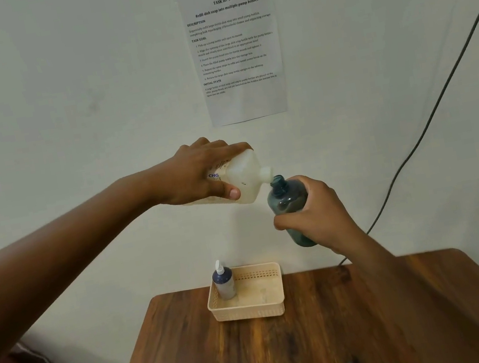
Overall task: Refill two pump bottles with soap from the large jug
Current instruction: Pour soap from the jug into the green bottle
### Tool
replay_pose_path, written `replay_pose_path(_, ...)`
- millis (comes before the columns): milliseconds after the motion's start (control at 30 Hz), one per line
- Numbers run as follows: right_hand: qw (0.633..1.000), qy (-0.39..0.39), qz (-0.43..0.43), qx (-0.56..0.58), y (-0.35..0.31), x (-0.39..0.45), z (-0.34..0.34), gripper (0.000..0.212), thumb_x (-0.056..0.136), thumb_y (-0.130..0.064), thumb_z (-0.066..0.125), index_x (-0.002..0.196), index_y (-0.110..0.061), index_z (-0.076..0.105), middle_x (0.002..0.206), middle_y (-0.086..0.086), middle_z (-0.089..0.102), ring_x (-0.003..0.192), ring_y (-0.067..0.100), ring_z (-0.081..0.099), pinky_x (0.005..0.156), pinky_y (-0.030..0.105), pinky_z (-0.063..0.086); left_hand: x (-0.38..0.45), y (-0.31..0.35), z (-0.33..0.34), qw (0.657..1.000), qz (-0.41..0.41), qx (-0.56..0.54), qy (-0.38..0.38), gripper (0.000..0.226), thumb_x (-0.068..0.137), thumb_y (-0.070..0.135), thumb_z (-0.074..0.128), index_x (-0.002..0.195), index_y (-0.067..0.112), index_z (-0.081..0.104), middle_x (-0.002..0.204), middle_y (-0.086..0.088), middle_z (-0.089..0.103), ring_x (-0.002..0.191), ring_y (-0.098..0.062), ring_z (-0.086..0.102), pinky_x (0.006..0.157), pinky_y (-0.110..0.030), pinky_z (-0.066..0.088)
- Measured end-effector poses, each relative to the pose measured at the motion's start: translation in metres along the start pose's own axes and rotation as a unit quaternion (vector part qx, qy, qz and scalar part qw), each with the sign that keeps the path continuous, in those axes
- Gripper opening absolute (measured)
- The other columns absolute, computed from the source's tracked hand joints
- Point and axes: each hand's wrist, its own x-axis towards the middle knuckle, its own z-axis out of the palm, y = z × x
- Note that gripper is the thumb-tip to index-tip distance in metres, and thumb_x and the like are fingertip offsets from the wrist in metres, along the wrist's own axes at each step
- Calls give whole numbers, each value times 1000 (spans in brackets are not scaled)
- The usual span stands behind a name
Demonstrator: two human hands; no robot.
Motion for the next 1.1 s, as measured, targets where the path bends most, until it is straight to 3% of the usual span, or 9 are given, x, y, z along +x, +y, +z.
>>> replay_pose_path(333, 1000, 7, 4, 0, -1, 1, -4, 61, 66, -20, 85, 120, -30, 58, 108, -11, 64, 96, 9, 60, 77, 24, 48, 7, 5, -12, 999, 11, 26, -20, 88, 79, 74, 53, 157, 43, 26, 132, 8, 52, 118, -18, 42, 106, -47, 38)
replay_pose_path(733, 1000, 9, 3, 7, -4, -2, -7, 58, 66, -18, 85, 115, -30, 58, 101, -16, 63, 89, 3, 60, 68, 18, 45, 12, 10, -20, 998, 16, 51, -31, 85, 80, 72, 54, 156, 44, 28, 131, 10, 53, 121, -21, 42, 108, -49, 36)
replay_pose_path(1100, 1000, 13, -2, 9, -6, 0, -12, 58, 68, -19, 84, 118, -30, 56, 104, -14, 61, 91, 4, 58, 69, 18, 44, 17, 13, -26, 998, 21, 53, -30, 84, 79, 71, 55, 155, 44, 29, 129, 12, 52, 120, -20, 41, 107, -48, 36)
